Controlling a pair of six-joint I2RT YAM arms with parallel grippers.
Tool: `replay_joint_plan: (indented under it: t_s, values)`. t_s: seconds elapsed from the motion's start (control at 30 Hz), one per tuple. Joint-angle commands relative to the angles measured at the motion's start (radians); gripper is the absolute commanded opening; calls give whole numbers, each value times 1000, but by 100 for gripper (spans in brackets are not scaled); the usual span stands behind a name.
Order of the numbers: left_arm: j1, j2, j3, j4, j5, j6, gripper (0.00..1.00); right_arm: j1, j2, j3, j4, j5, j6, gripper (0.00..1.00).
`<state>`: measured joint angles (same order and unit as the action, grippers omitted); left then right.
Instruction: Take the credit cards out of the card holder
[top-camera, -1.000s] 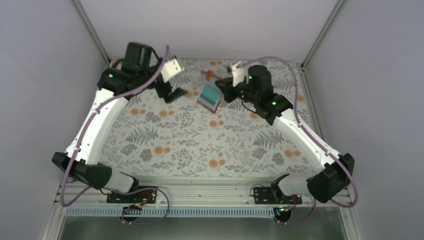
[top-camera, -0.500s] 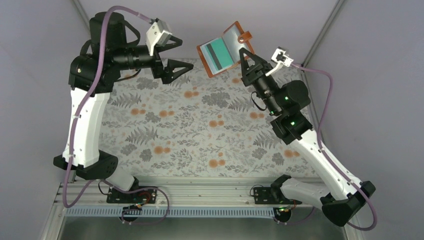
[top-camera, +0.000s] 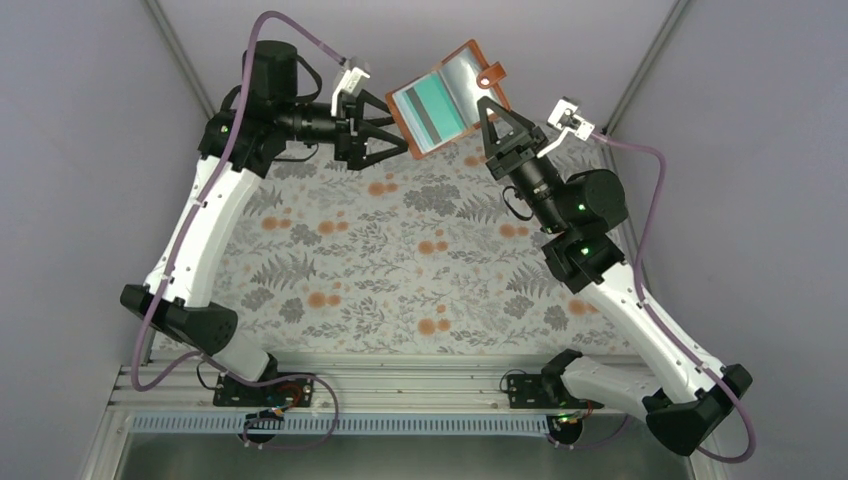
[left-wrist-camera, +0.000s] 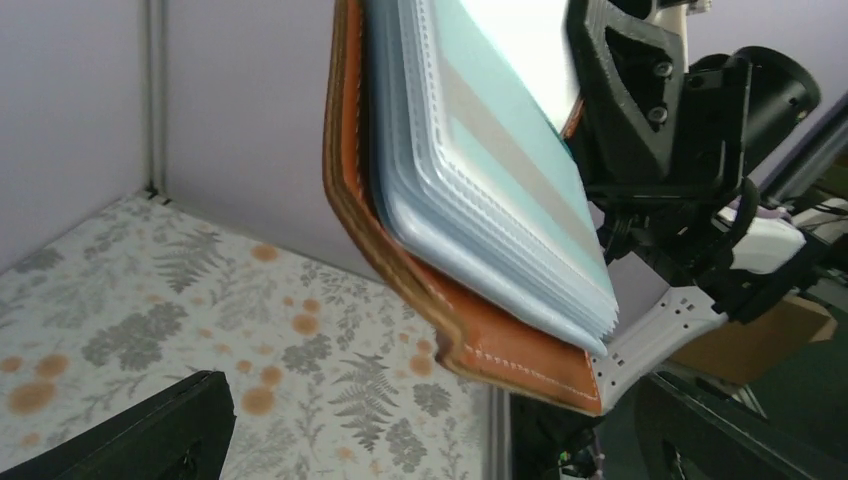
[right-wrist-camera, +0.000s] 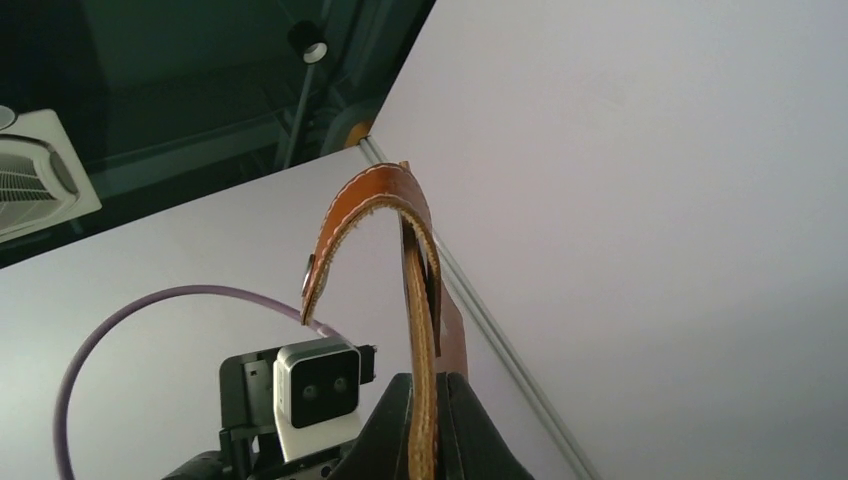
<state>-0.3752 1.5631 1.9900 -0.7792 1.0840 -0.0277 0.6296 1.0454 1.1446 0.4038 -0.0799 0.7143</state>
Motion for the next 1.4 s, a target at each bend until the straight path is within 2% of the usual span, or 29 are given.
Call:
replay_joint_plan:
  t_s: [0.0,0.07,0.1,0.13,0.2,0.27,0.3,0.33,0.47,0.5,0.53,0.6,0.67,0.7,0.8,0.9,1.07,1.37]
  values:
    - [-26,-26,-1,114,122,-9,100,13,-11,7,58,-45,10,4]
    - [-47,-22,24,91,139,39,100,16,-3,4,57,-61,12,4]
    - [-52,-17,36,69,140,59,97,15,2,3,57,-70,9,4]
    - [-56,-15,41,55,139,72,89,15,6,1,58,-84,8,4]
    - [-58,-18,30,48,141,69,60,15,14,1,60,-104,-2,4]
    - [-69,-22,18,43,139,61,21,15,18,8,43,-114,-20,4]
    - [-75,-24,16,33,135,69,8,15,18,11,27,-114,-29,4]
    - [-79,-26,23,19,132,78,3,15,17,16,3,-103,-39,4]
    - [-79,-38,40,-56,113,142,2,1,30,88,-236,-53,-124,4]
    - [-79,-48,29,-59,74,138,2,-3,42,111,-298,-74,-170,5]
    - [-79,-58,14,-58,13,128,2,-5,56,138,-366,-98,-221,12]
    - [-79,-78,-21,-64,-135,120,2,-6,95,201,-506,-181,-350,39]
    - [-79,-89,-51,-84,-296,144,2,-7,140,273,-681,-222,-481,80]
    - [-78,-94,-62,-98,-370,167,2,-7,153,298,-758,-187,-520,96]
    - [-79,-98,-92,-135,-575,224,2,-14,150,282,-875,-168,-637,99]
    - [-82,-96,-129,-170,-693,265,2,-14,165,274,-923,-169,-710,99]
    - [-94,-89,-170,-204,-682,284,2,-13,224,314,-887,-188,-744,99]
    - [-108,-86,-201,-213,-676,289,2,1,370,374,-787,-264,-650,99]
